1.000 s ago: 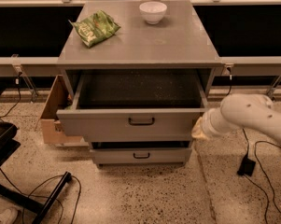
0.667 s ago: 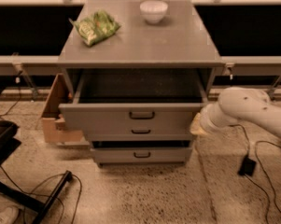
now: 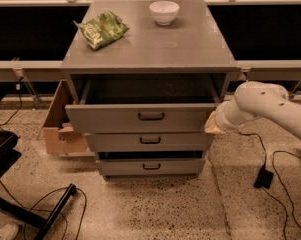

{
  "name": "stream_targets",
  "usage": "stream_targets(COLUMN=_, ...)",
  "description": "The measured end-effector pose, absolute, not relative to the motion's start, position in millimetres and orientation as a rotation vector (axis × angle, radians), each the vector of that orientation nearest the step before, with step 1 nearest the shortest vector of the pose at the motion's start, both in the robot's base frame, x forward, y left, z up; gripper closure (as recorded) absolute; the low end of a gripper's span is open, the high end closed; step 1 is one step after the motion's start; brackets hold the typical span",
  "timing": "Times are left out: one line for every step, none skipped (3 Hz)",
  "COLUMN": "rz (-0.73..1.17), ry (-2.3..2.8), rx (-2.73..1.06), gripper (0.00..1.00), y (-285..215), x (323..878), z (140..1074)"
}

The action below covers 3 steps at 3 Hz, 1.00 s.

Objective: Close top drawer

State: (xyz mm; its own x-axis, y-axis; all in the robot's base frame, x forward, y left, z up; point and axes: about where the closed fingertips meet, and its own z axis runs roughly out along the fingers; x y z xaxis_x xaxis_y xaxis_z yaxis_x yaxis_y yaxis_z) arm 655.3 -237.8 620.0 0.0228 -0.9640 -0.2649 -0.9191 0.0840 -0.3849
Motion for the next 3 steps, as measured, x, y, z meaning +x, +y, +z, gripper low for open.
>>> stream_targets(rz=-0.156, ry=1.88, rx=-1.854, gripper=1.0, y=-243.4, x=688.8, z=636.2)
stream_targets(rz=-0.157, ry=1.879, rx=-1.854, gripper=1.0, y=-242.9, x=687.9, z=636.7)
stream_targets(rz=-0.174, ry=1.857, rx=-1.854, gripper=1.0, y=-246.2, x=710.3, z=647.3)
